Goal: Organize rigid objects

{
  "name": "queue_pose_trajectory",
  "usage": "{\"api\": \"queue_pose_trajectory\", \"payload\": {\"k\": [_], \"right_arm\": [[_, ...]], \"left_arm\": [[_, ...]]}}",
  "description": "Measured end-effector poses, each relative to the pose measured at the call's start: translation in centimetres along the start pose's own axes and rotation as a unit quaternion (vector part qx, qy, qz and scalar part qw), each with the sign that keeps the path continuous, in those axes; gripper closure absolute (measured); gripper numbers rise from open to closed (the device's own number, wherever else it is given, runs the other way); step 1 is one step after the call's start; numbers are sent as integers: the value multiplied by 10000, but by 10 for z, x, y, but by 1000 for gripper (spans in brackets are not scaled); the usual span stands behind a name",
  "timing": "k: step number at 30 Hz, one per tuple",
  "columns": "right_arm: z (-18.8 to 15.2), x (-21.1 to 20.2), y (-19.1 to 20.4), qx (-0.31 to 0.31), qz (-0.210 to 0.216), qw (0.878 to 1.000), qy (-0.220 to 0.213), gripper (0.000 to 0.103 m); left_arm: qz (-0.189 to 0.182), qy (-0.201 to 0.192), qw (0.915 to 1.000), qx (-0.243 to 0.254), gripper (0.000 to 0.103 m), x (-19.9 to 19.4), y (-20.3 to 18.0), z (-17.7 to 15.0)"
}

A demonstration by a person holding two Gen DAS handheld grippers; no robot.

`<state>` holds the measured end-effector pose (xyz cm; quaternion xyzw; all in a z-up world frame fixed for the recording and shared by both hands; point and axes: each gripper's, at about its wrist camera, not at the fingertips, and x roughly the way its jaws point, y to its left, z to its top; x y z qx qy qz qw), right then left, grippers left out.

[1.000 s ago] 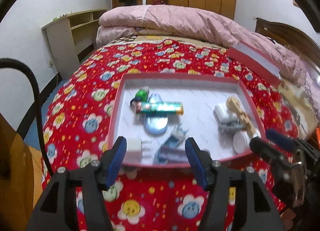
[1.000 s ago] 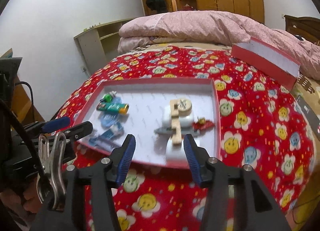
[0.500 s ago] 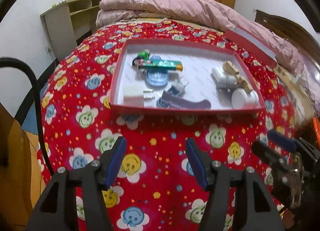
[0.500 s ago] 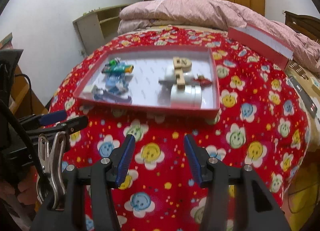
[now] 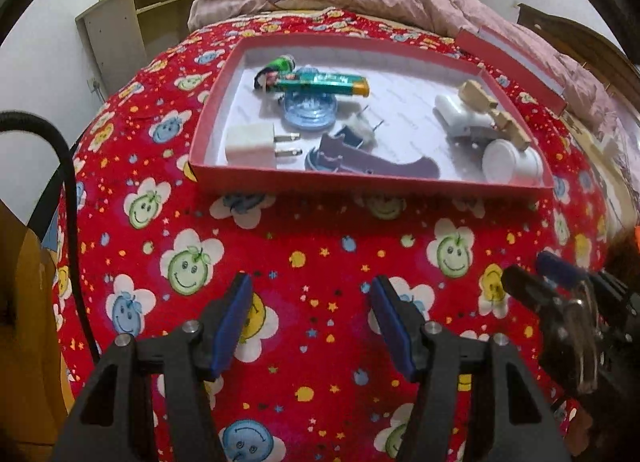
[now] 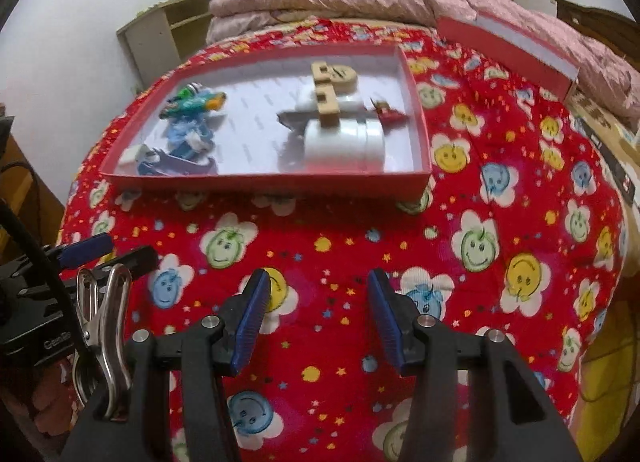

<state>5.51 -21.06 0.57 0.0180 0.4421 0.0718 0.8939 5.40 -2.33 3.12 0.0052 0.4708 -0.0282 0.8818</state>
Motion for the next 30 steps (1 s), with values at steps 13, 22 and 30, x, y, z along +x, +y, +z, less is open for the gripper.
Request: {"api": "queue_pose_trajectory", "payload": {"k": [13, 22, 30], "right_arm": [[-7, 5, 11, -163, -135, 9996, -160, 33], [-11, 6, 14, -133, -281, 9990, -316, 32], [-11, 6, 14, -116, -307, 9989, -337, 32]], "left_arm": [[53, -11, 9999, 89, 18, 5, -7, -3], [179, -34, 9998, -83, 8, 7, 1, -7], [189, -33, 9998, -106, 7, 8, 3, -7]]}}
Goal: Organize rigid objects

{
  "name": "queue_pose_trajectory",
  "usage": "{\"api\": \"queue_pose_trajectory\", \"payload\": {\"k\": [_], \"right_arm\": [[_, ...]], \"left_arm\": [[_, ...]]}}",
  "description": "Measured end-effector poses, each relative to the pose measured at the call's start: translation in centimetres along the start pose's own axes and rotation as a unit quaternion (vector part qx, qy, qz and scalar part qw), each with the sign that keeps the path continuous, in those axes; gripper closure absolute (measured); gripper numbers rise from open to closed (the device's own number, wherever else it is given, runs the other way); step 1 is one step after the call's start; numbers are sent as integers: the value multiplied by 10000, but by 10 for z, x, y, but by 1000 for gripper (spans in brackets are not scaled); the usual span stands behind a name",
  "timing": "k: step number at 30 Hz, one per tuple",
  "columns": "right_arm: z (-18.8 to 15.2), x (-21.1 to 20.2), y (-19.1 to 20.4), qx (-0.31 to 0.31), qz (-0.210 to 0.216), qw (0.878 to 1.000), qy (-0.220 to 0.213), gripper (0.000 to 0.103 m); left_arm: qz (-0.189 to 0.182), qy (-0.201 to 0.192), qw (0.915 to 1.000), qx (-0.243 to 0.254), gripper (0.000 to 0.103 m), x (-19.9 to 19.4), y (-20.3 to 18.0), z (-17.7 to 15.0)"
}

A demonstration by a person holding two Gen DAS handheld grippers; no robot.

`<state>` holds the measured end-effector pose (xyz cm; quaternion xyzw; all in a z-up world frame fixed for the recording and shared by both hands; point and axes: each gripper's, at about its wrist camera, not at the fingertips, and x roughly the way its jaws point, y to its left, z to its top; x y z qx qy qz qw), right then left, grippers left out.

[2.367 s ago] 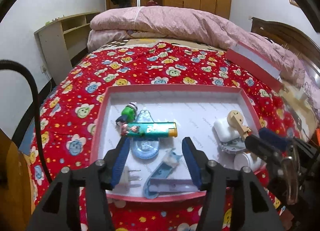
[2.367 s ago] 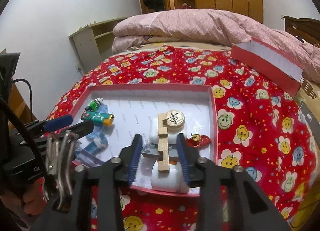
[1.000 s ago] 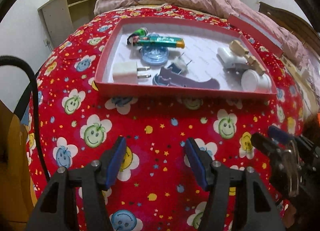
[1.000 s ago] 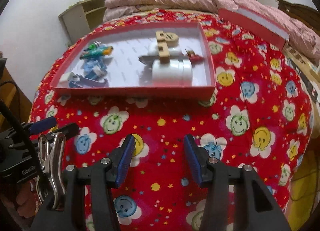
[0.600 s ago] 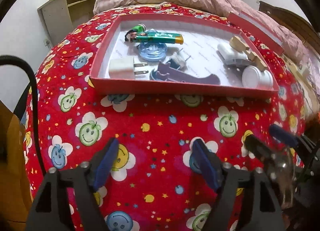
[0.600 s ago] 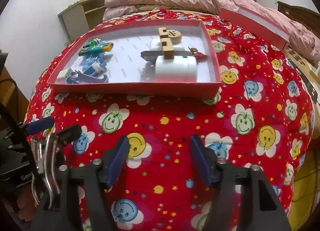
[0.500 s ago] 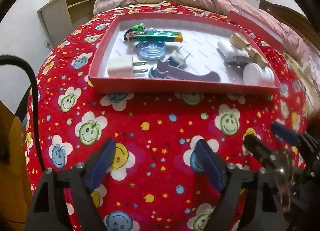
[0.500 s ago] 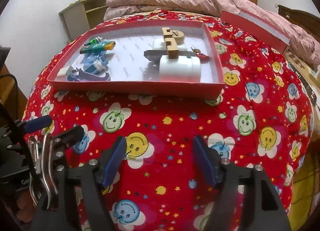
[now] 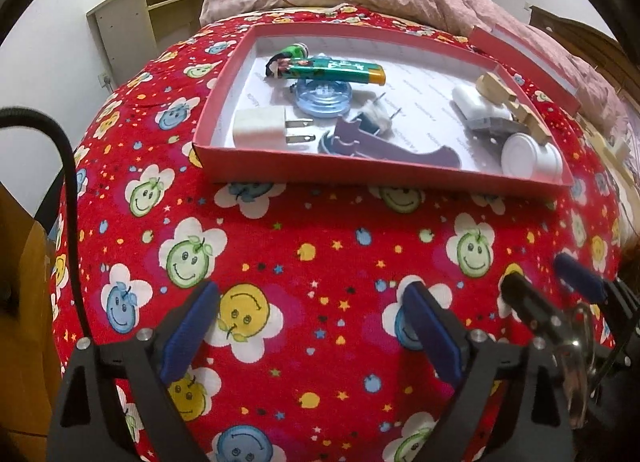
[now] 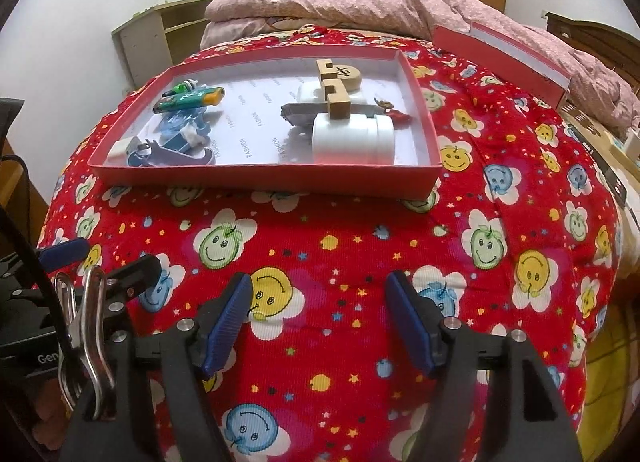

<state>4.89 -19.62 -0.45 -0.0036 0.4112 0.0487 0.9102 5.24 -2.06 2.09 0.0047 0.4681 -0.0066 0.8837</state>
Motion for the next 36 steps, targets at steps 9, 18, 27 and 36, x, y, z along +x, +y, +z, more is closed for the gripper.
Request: {"api": "queue_pose_trajectory", "payload": {"k": [9, 18, 27, 36], "right_arm": [[0, 0, 0, -2, 1, 10000, -1, 32], [0, 0, -1, 0, 1, 10000, -3, 32], [0, 0, -1, -2, 3, 10000, -5, 32], [0, 0, -1, -2, 3, 10000, -7, 32]], "left_arm": [[0, -2, 10000, 1, 7, 0, 0, 1], [1, 0, 10000, 1, 7, 0, -1, 1], [1, -2, 10000, -4, 7, 0, 0, 1], [5, -22, 10000, -29, 7, 1, 5, 0]]}}
